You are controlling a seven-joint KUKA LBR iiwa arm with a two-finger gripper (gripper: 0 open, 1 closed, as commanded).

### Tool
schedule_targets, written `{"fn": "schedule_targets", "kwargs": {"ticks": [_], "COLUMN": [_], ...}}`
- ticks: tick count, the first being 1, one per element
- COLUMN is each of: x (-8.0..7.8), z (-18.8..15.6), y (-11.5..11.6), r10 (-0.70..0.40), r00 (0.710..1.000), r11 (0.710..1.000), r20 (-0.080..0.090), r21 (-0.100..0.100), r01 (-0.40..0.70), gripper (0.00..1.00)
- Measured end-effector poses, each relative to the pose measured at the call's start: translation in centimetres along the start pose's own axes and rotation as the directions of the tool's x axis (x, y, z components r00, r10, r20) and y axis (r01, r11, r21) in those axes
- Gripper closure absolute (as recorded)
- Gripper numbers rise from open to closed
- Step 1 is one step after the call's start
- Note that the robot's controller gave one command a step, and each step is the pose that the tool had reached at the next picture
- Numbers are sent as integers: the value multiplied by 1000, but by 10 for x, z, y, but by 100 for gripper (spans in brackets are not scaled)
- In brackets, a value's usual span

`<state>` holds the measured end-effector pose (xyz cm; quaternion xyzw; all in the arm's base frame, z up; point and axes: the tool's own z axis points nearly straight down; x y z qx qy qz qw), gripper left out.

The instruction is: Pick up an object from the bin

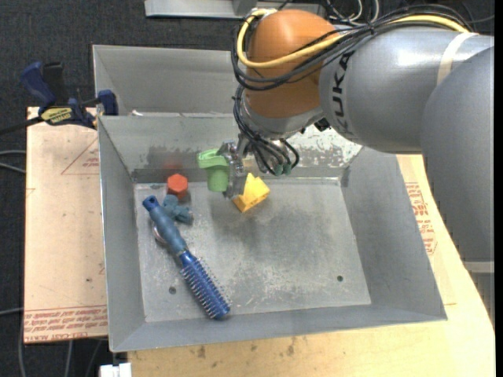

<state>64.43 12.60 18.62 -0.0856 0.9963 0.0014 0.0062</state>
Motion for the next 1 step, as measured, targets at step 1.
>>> {"fn": "schedule_targets", "kwargs": {"ticks": [1], "x": [-4], "z": [-142], "y": [-7], "r10": [-23], "r00": [1000], "r11": [1000], "r20": [1], "r21": [1], "r01": [23], "gripper": [100]}}
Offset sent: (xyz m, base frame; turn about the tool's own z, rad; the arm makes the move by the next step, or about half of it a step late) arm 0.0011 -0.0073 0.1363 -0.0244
